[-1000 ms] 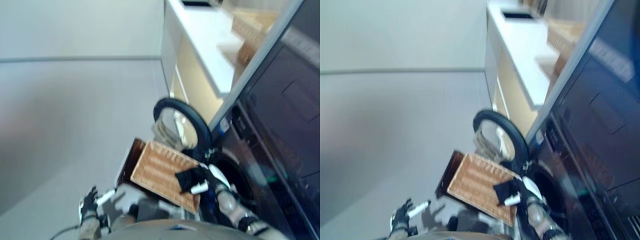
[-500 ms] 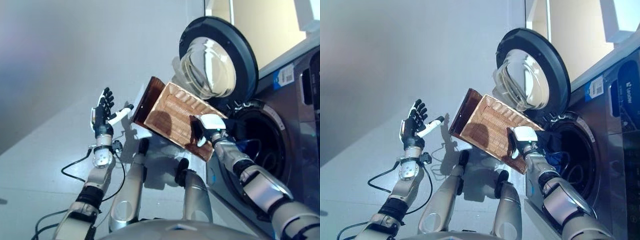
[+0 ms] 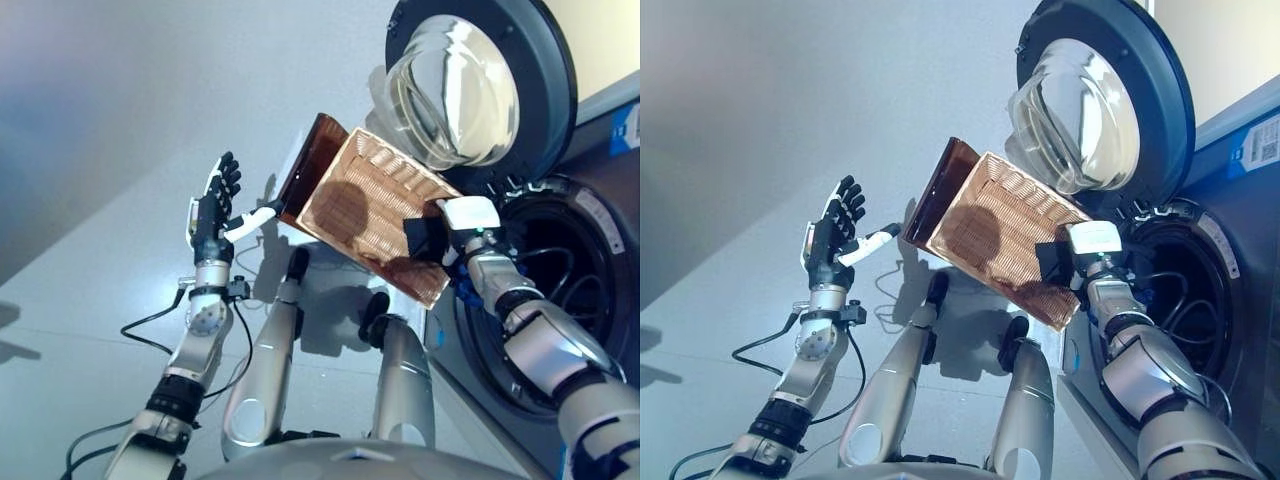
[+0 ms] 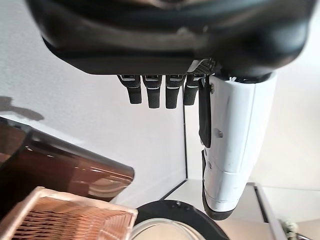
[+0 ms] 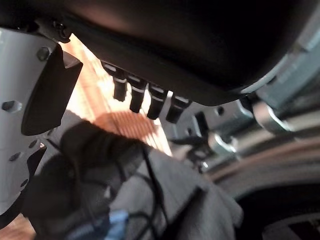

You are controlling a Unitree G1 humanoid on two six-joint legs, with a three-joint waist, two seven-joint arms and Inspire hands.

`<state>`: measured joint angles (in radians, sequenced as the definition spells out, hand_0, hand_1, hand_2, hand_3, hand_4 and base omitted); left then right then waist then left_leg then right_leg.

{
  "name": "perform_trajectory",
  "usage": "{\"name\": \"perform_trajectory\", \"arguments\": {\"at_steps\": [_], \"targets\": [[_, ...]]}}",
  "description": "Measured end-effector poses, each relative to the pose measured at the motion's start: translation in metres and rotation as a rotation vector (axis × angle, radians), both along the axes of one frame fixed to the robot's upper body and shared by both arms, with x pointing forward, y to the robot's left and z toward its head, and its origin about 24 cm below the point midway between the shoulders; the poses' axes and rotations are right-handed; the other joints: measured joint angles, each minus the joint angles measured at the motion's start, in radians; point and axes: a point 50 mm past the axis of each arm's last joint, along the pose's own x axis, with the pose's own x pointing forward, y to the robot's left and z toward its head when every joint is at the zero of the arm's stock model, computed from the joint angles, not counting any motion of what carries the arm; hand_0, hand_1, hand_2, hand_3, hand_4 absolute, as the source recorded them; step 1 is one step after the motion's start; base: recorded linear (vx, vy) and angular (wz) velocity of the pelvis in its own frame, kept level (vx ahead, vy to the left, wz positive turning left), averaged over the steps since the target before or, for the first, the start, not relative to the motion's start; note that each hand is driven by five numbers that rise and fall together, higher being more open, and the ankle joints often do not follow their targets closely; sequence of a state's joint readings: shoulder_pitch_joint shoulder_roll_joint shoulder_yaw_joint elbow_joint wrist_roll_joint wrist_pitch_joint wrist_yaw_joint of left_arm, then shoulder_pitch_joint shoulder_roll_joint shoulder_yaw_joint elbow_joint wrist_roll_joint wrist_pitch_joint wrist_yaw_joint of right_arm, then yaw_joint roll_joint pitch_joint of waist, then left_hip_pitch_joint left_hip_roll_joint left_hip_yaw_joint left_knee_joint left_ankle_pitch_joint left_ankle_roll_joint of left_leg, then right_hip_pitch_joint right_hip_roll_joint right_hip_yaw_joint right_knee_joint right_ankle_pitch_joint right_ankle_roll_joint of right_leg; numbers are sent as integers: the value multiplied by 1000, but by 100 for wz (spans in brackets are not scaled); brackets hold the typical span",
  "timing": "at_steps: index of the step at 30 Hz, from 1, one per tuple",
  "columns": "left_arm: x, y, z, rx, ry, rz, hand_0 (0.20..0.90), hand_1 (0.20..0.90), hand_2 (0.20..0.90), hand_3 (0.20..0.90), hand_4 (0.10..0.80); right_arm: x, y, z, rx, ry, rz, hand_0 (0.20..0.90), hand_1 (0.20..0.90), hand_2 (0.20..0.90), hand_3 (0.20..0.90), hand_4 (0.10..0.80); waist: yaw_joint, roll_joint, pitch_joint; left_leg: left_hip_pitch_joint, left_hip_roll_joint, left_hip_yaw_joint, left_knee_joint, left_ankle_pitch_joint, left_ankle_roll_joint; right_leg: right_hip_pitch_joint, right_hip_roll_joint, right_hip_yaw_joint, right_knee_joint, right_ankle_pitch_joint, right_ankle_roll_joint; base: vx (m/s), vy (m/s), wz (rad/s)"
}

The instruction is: Pick up the clothes and place them into the washing machine

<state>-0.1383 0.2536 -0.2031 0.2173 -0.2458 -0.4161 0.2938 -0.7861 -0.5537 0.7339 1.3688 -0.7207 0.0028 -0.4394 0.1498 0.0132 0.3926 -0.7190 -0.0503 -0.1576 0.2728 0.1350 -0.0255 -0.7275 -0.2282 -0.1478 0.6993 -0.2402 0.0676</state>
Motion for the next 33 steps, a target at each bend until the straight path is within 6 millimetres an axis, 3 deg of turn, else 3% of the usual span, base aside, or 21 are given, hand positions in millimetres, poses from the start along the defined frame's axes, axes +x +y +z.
{"name": "perform_trajectory", "arguments": {"at_steps": [15,27,28,29,30,33], "targets": [[-2,2,41,-55,-180,38,900,900,900,900,800,-4,-14,5,-6,-33,-44,900,900,900,900,800,3,19,0,-138,-3,-20,48,6,-36,-155,-13,-16,129,-56,-32,2,-48,10],[-2,1,43,-63,-190,35,900,900,900,900,800,-6,-22,12,-30,-105,-47,900,900,900,900,800,3,20,-6,-251,-14,-43,139,-32,-61,-251,-23,-26,216,-97,-60,-7,-11,8],[-4,2,39,-64,-177,39,900,900,900,900,800,-6,-23,12,-32,-105,-48,507,507,507,507,520,6,20,-14,-259,-15,-44,133,-32,-61,-259,-24,-27,217,-97,-60,0,0,0],[-5,3,38,-65,-170,41,900,900,900,900,800,-7,-23,11,-33,-104,-48,507,507,507,507,520,6,21,-23,-266,-16,-44,134,-32,-61,-264,-24,-28,217,-97,-60,-8,16,3],[-6,3,36,-68,-165,43,900,900,900,900,800,-8,-24,10,-35,-103,-49,205,205,205,205,304,6,21,-39,-277,-16,-43,136,-32,-61,-276,-25,-28,219,-95,-59,-5,14,5],[-7,4,35,-69,-160,45,900,900,900,900,800,-8,-24,12,-43,-114,-55,200,200,200,200,300,14,24,-51,-284,-18,-43,145,-30,-59,-278,-28,-30,222,-94,-60,-5,19,1]]}}
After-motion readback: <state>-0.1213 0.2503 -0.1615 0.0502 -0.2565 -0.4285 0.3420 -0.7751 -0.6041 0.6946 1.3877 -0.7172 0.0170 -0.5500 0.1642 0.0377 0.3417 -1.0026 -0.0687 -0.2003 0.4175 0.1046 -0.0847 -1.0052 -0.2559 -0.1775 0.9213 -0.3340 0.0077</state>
